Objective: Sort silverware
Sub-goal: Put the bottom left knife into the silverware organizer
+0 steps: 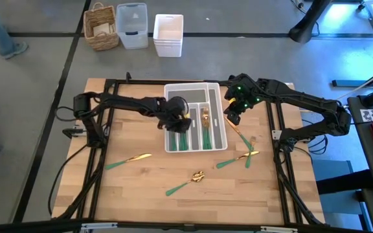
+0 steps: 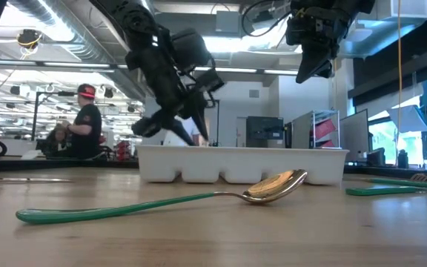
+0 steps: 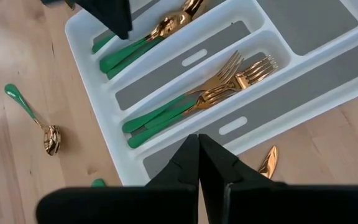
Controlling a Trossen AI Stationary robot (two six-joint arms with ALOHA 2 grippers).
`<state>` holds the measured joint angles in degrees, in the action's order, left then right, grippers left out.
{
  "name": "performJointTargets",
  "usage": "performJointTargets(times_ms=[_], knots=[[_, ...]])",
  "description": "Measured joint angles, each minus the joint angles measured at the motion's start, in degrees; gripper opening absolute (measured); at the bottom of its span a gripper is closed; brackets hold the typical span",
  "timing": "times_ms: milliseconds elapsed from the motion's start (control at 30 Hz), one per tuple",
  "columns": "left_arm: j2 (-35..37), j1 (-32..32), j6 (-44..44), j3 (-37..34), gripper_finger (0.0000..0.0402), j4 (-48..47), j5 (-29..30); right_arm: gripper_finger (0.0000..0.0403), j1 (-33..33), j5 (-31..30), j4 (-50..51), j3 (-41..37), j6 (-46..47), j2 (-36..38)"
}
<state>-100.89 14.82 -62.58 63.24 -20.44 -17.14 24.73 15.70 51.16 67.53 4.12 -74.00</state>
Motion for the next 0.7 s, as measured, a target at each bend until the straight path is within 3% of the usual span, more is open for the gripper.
performJointTargets(times_ms=[233, 567, 700], knots=[[7.9, -2.1, 12.1, 0.1, 0.0107, -4.9, -6.9, 0.0005, 0.0, 0.0, 0.1, 0.0, 0.0, 0.0], [14.3, -12.9, 21.3, 0.1, 0.0107, -43.3, -6.4, 0.0005, 0.0, 0.0, 0.5, 0.0, 0.0, 0.0], [14.3, -16.1, 25.2, 0.1, 0.0107, -51.1, -4.7, 0.0005, 0.0, 0.0, 0.4, 0.0, 0.0, 0.0]])
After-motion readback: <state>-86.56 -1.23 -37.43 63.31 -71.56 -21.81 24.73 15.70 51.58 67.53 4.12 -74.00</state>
